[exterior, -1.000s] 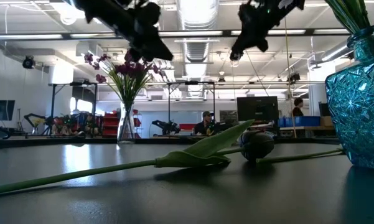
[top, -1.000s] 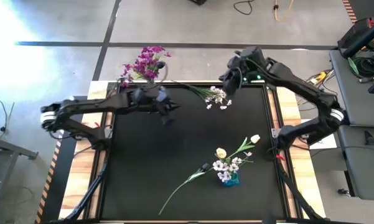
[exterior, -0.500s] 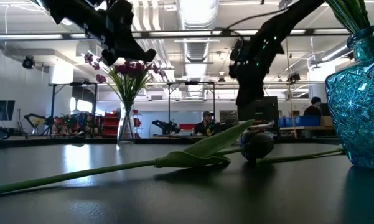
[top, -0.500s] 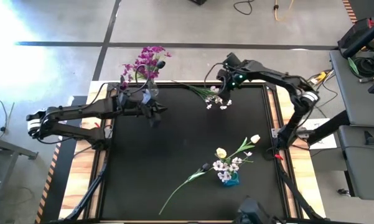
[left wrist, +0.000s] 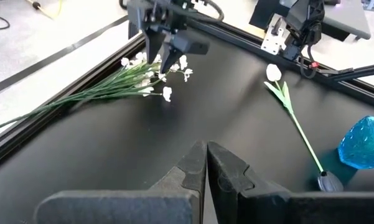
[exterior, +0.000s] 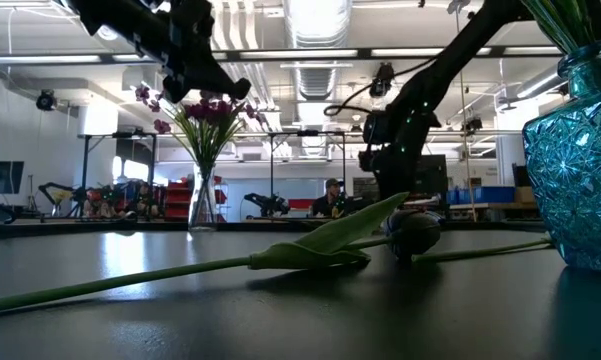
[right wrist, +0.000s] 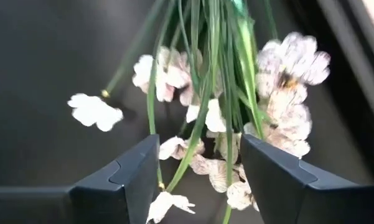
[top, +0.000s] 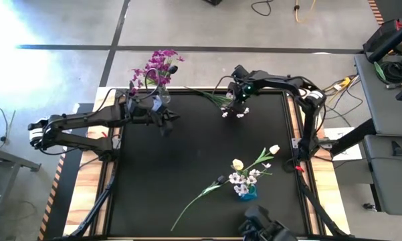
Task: Sort flowers into vase by color
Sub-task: Put the white flowers into the blue vase
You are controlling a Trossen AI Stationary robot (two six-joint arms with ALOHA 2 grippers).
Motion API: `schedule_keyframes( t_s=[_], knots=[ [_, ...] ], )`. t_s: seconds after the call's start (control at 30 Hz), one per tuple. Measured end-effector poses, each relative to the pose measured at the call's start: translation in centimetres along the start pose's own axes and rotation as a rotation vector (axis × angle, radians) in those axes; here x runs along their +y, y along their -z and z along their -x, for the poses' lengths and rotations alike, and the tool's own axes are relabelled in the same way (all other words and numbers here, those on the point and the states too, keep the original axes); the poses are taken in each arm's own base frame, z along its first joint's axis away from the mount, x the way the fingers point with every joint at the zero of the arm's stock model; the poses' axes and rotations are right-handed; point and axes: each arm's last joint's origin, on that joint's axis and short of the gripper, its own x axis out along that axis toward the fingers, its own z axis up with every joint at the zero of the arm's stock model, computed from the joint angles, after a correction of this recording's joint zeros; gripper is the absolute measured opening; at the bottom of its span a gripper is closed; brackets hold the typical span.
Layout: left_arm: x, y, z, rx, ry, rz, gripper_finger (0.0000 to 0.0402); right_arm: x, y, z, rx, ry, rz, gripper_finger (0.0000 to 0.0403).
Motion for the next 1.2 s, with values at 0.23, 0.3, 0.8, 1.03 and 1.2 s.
schedule_keyframes(
  t_s=[0.23,0.3,0.8,1.03,1.2],
  knots=[
    [-0.3,-1.2,0.6,-0.017,0.006,0.008,0.0000,-0.4,0.4,-1.3,0.051,0.037,0.001,0.0154],
    [-0.5,-1.9,0.9,-0.033,0.010,0.012,0.0000,-0.4,0.4,-1.3,0.054,0.036,0.007,0.0120],
    [-1.6,-6.3,3.8,0.035,0.023,-0.008,0.0000,2.5,0.3,7.3,-0.007,0.116,0.033,0.0014],
    [-2.4,-9.2,3.6,0.108,0.064,-0.089,0.0000,6.6,1.9,15.0,-0.113,0.166,0.058,0.0013],
    [-3.0,-12.4,3.0,0.136,0.065,-0.162,0.0000,10.4,3.7,19.9,-0.173,0.258,0.117,0.0013]
  ],
)
